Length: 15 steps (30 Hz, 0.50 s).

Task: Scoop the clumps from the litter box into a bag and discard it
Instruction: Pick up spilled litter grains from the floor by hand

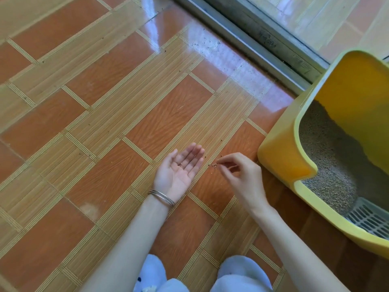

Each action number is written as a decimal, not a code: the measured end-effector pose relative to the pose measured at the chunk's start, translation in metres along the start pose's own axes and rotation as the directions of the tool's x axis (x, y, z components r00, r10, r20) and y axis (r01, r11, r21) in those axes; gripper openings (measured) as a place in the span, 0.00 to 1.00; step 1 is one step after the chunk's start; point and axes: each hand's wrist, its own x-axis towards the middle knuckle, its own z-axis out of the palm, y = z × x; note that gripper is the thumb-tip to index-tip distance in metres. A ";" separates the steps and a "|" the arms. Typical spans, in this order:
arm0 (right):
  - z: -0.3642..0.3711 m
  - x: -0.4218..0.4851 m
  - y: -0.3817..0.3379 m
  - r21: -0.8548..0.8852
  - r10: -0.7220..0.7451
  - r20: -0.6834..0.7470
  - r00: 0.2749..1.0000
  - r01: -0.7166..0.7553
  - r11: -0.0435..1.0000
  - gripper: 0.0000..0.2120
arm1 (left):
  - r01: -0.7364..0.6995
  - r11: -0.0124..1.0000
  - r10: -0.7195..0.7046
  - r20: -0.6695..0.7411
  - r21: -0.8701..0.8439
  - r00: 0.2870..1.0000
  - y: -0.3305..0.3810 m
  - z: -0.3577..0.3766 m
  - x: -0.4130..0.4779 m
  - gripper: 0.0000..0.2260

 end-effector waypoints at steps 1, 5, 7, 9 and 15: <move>-0.001 0.001 0.009 -0.049 0.022 -0.016 1.000 -0.023 0.999 0.04 | -0.005 1.000 0.005 0.004 -0.008 1.000 0.002 -0.001 -0.001 0.16; 0.006 0.010 0.035 -0.295 0.028 0.041 0.999 -0.014 0.955 0.11 | -0.028 1.000 0.028 0.013 0.004 1.000 0.008 -0.008 -0.002 0.17; 0.011 0.015 0.037 -0.370 0.004 0.076 0.997 0.025 0.929 0.15 | -0.037 0.999 0.037 0.010 0.019 0.999 0.010 -0.011 -0.003 0.18; 0.015 0.020 0.034 -0.406 -0.023 0.086 0.996 0.057 0.912 0.15 | -0.042 0.999 0.042 0.011 0.034 0.999 0.012 -0.014 -0.004 0.17; 0.020 0.026 0.031 -0.431 -0.069 0.124 0.990 0.117 0.895 0.06 | -0.051 0.997 0.049 0.022 0.062 0.999 0.014 -0.016 -0.005 0.17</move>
